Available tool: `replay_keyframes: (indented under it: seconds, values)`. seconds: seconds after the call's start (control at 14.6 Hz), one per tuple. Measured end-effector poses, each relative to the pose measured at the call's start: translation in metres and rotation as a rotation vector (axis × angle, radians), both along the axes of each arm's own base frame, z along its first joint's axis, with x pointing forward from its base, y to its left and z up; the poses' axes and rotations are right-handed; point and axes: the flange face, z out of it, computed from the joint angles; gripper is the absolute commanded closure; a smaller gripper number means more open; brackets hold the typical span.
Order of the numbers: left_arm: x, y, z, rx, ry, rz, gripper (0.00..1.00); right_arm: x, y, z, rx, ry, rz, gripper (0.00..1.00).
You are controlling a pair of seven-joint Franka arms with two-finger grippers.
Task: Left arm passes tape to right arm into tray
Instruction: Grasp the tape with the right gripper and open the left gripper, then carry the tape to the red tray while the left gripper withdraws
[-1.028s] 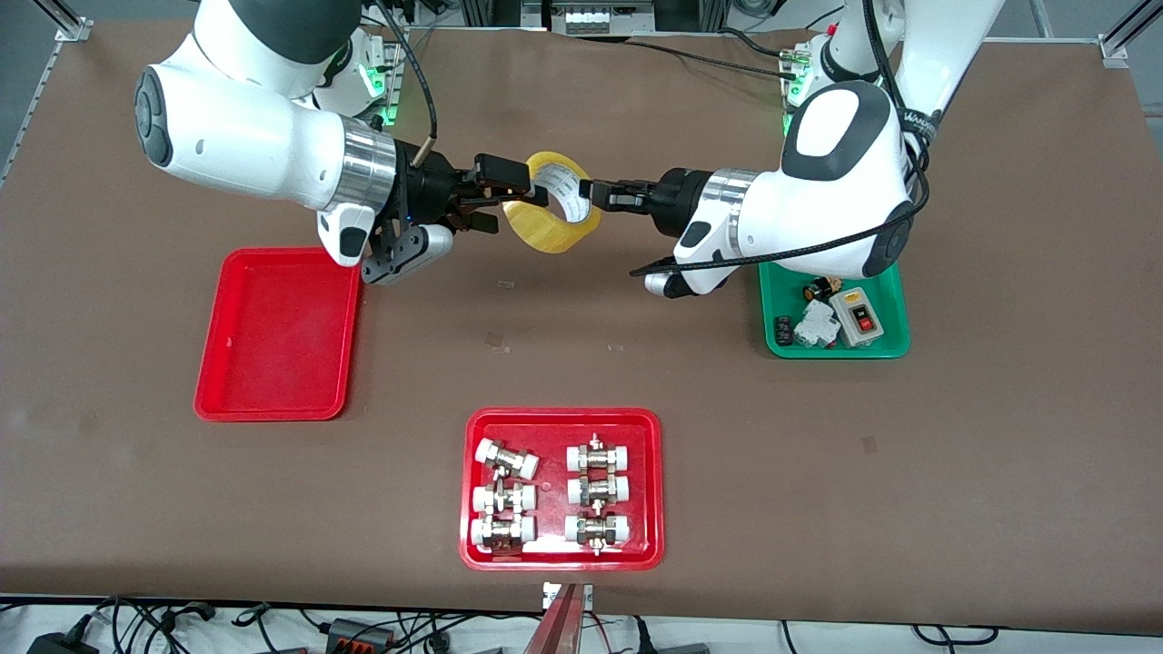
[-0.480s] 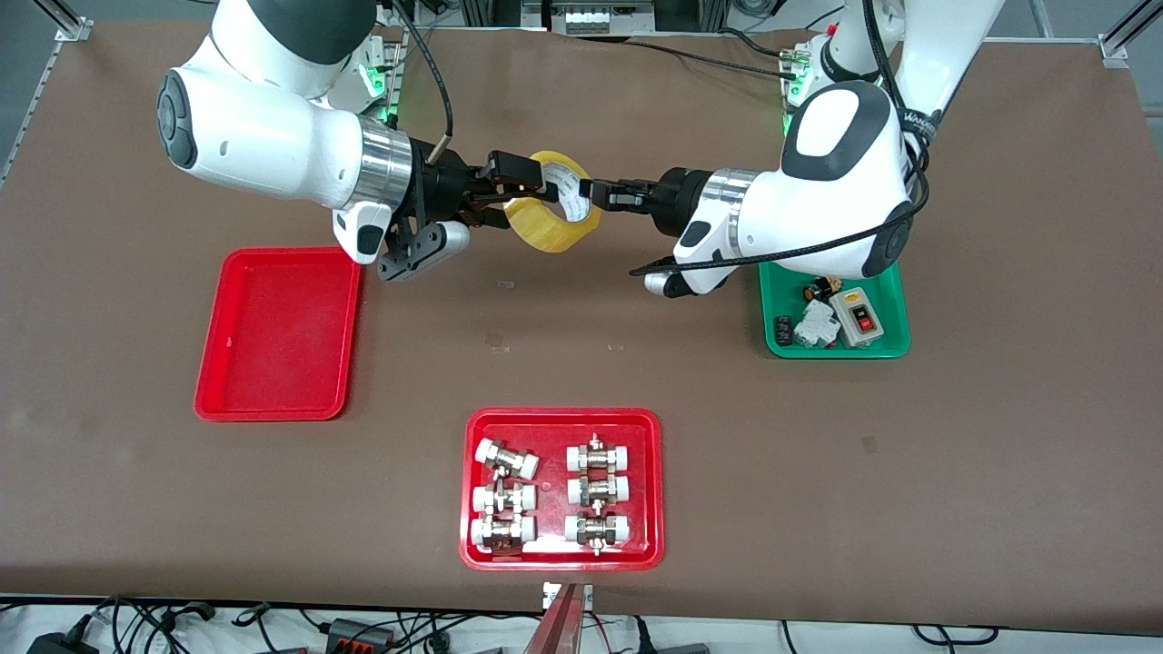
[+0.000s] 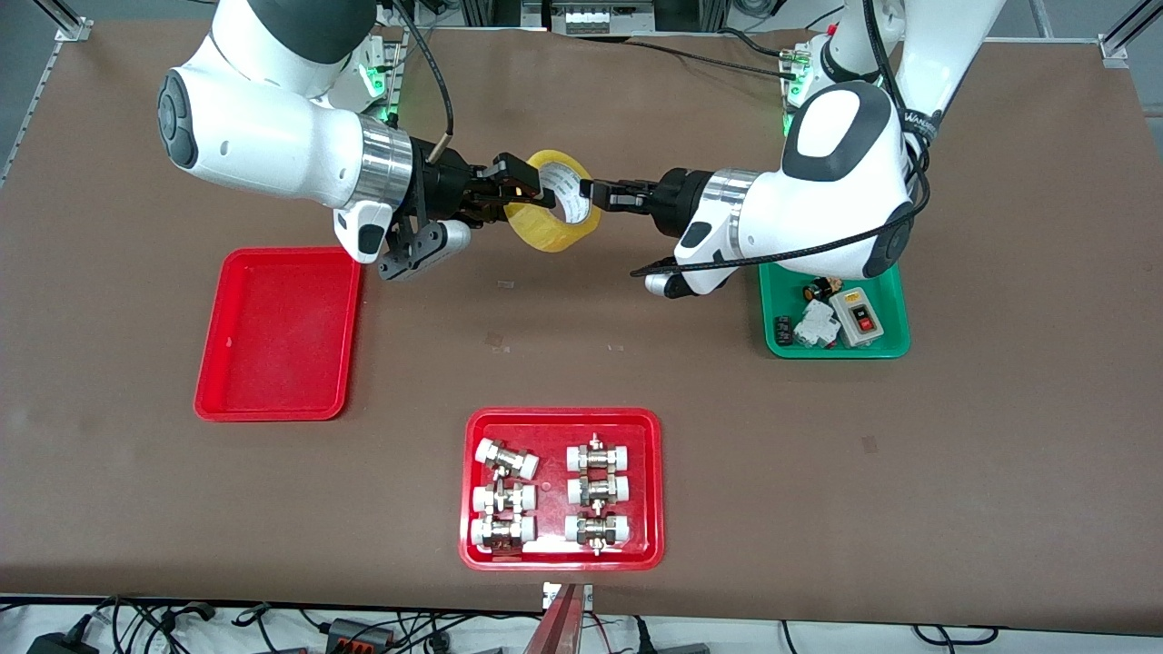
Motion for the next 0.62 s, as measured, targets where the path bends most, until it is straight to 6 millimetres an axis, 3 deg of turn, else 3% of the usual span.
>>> replay_keyframes:
  seconds: [0.07,0.14,0.21,0.27,0.62]
  values:
    - [0.000,0.000,0.000,0.000,0.000,0.000,0.99,0.000,0.000,0.000,0.000,0.000,0.000,0.68]
    - [0.000,0.000,0.000,0.000,0.000,0.000,0.85,0.000,0.000,0.000,0.000,0.000,0.000,0.68]
    - [0.000,0.000,0.000,0.000,0.001,0.001,0.09,0.000,0.000,0.000,0.000,0.000,0.000,0.68]
    - [0.000,0.001,0.000,0.000,0.002,0.000,0.00,0.000,0.000,0.000,0.001,0.000,0.001,0.68]
    - [0.007,0.032,0.008,0.075,-0.026,-0.054,0.00,0.002,-0.001,-0.004,0.000,-0.006,0.010,0.68]
